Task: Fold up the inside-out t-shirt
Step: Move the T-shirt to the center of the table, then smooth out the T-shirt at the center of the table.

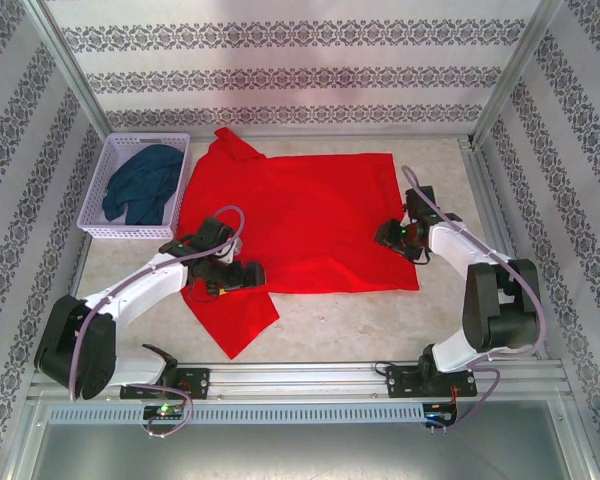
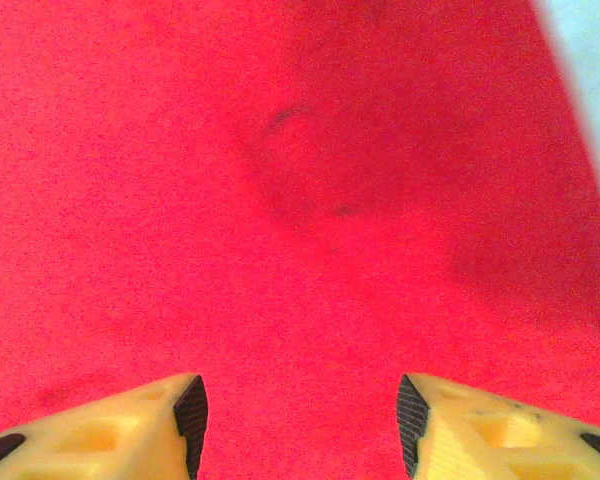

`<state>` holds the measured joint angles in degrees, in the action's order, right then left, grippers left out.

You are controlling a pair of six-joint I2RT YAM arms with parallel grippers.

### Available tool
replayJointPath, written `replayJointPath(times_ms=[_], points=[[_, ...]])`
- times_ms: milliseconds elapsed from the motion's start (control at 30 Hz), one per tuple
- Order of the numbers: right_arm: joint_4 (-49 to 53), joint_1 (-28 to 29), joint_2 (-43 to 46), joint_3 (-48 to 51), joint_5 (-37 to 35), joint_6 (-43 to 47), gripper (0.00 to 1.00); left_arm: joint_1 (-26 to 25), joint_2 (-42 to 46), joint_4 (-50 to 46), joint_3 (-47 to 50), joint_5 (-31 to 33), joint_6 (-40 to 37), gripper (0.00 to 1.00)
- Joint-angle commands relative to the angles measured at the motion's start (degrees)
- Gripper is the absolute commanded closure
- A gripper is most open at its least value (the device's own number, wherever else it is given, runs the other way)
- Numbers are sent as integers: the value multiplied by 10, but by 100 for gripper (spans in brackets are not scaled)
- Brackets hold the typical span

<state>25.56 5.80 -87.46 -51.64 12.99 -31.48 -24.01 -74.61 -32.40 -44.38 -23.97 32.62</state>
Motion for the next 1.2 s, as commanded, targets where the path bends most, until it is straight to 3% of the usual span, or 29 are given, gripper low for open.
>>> replayJointPath(times_ms=[0,133,300,667,833,1167], points=[[55,10,20,24,11,-2,44,-7,23,-7,-15,-21,-10,11],[48,-36,20,39,25,7,44,-44,-11,23,-15,-86,-29,11],[21,-64,-86,-22,71,5,45,-96,-76,29,-7,-114,-41,11],[56,-115,-181,-136,-15,15,50,-137,-95,29,43,-151,-23,12],[60,-124,-132,-103,-48,21,50,-138,-92,24,31,-169,-31,12],[69,-120,-8,-6,-41,13,46,-138,-78,-60,-10,-194,-79,12]])
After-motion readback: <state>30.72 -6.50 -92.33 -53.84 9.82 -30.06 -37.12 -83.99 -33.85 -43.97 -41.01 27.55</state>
